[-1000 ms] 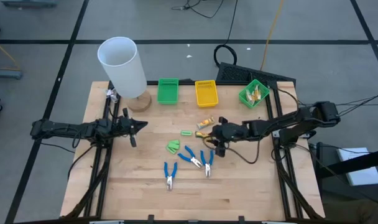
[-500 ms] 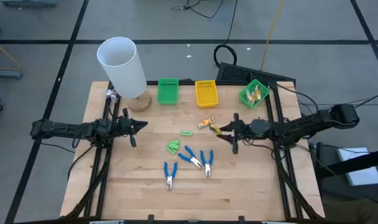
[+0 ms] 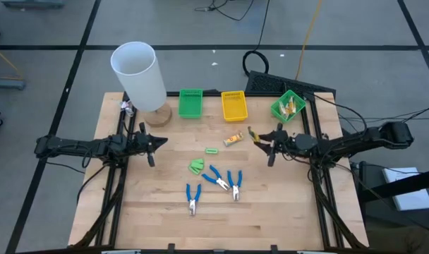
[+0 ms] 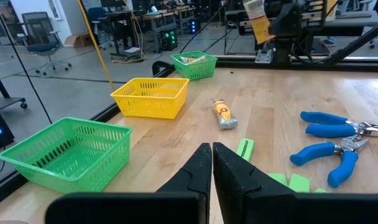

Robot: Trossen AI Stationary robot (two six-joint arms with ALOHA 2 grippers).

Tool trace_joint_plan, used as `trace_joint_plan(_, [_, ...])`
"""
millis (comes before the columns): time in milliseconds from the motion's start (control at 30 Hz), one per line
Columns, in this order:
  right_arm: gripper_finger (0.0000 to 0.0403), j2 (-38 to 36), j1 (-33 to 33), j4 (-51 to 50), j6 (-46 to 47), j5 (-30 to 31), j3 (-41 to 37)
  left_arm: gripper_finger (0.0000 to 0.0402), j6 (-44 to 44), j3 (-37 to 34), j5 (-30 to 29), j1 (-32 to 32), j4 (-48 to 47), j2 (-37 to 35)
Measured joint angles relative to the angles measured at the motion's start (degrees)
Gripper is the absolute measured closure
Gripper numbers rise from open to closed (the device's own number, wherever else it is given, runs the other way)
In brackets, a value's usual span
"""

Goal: Pick & Place School Supplies
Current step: Put the yellow crayon box into the right green bin

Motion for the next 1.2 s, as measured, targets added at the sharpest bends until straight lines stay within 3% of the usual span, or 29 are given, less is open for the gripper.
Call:
trace_joint_plan(567, [0.0280,0.01,0.02,-0.27,3.04,18.12,0.01,0.0380,-0.01,0.01,-0.01,0.00,0.01,0.00])
trace_joint_plan(800, [0.0280,0.01,0.04,-0.13,3.04,20.41,0.05,0.0380,-0.01,0.00,-0.01,0.02,0.01,0.00])
trace_joint_plan(1200, [0.0280,0.04,0.04,-1.26,4.48,34.08,0.05,0.0380,0.00,0.01,-0.01,0.00,0.01,0.00])
